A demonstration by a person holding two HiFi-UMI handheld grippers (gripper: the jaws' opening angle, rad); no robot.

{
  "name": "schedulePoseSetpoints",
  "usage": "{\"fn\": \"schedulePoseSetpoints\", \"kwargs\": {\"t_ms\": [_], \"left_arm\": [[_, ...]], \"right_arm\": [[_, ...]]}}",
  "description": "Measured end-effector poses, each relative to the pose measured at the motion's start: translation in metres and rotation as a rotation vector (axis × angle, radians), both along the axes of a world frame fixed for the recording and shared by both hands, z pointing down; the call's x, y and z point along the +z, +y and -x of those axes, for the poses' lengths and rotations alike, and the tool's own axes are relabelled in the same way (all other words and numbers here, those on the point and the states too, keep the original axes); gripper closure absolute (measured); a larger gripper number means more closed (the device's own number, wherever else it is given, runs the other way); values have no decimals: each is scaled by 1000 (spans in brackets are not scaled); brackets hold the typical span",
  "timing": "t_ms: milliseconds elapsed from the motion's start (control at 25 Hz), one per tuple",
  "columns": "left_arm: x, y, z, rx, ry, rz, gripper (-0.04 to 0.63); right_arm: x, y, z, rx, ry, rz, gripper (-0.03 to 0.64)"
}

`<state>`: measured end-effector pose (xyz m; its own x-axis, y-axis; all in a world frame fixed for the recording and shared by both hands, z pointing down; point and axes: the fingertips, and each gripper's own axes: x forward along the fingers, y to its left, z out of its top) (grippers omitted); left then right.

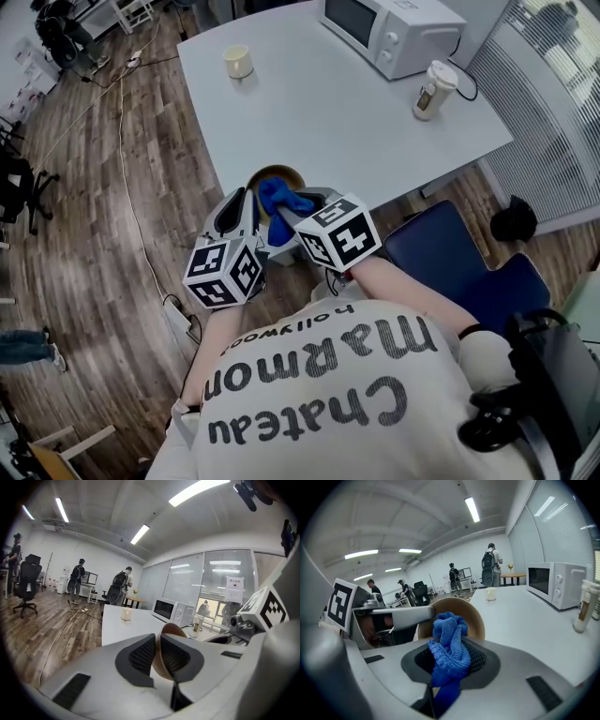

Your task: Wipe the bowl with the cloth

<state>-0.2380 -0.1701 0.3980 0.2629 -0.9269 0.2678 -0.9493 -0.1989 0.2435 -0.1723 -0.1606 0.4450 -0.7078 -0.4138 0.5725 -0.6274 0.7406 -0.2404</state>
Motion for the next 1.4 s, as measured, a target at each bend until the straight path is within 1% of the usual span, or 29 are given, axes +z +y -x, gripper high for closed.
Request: {"fn": "schedulePoseSetpoints", "kwargs": {"t_ms": [320,560,680,760,840,920,1000,1080,1160,1280,1400], "left_arm": [[5,12,-2,14,7,12,561],[-2,16,-7,25,1,-1,563],[-5,20,-12,60,-27,-13,563],[-6,24,-16,81,-33,-18,563],[-9,25,-16,72,-18,-23,563],[-14,26,-15,48,-3,-38,565],[-20,27,-13,19,13,-67,575],[-27,28,-12,-10,40,-109,577],[-34,31,-12,-28,63,-151,577],[-39,36,-12,-38,73,-176,574],[-36,35,-9,-54,85,-163,569]], "right_arm": [[-6,-7,-28,46,37,-42,522],[-21,-9,-36,53,64,-114,518],[-28,-7,-39,60,83,-160,518],[-34,-5,-40,66,83,-195,518],[-44,-1,-36,71,39,-205,520],[-57,7,-24,69,-61,-181,526],[-70,16,-9,65,-202,-115,528],[-75,24,2,74,-340,-13,528],[-74,32,9,88,-423,73,528],[-70,40,12,79,-456,122,528],[-62,44,16,41,-435,158,529]]}}
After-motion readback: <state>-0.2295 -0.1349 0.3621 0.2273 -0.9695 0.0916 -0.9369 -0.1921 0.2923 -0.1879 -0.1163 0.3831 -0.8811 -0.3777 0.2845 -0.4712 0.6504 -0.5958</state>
